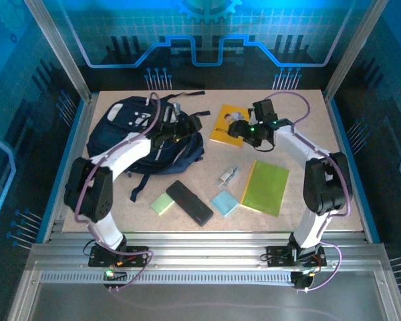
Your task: Pack the student bag
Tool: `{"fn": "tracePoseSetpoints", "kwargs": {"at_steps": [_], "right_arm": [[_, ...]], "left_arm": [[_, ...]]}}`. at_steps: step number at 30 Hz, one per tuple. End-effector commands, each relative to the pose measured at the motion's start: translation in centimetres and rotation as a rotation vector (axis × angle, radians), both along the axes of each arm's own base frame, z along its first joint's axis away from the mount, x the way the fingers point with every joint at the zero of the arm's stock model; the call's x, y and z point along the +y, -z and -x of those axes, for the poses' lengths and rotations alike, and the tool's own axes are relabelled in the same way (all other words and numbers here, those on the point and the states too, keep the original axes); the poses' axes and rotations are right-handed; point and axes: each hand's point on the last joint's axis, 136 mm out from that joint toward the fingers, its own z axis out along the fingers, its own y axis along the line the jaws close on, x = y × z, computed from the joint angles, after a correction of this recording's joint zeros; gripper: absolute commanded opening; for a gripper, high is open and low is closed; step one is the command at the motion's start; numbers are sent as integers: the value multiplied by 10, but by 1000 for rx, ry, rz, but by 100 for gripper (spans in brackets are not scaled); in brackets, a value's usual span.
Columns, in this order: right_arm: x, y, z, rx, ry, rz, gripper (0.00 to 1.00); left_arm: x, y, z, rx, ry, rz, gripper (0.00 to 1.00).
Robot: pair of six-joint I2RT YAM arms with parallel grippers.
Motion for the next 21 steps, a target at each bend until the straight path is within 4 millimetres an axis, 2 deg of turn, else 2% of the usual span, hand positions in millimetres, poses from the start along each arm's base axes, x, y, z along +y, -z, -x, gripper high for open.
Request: {"fn": "tracePoseSetpoints", "kwargs": {"at_steps": [1, 6, 10, 14, 16, 18, 21], "right_arm": [[-24, 21, -15, 19, 4, 102, 70], [-38, 37, -36, 5, 37, 124, 67], [-43, 51, -48, 9, 40, 134, 63], [-36, 65, -62, 9, 28, 112, 56], [-36, 73, -67, 22, 37, 106, 49], [-36, 82, -72, 34, 57, 101, 43], [-31, 83, -77, 19, 67, 71, 39]], "left_arm": [[-20, 12, -22, -17, 36, -72, 87], [-46, 44, -53, -12, 51, -84, 87], [-64, 56, -71, -12, 83, -109, 84], [-80, 63, -84, -7, 135, -168, 82], [-83, 70, -89, 8, 145, -197, 80], [-82, 87, -95, 51, 149, -244, 76], [-81, 104, -97, 117, 160, -290, 75]]}}
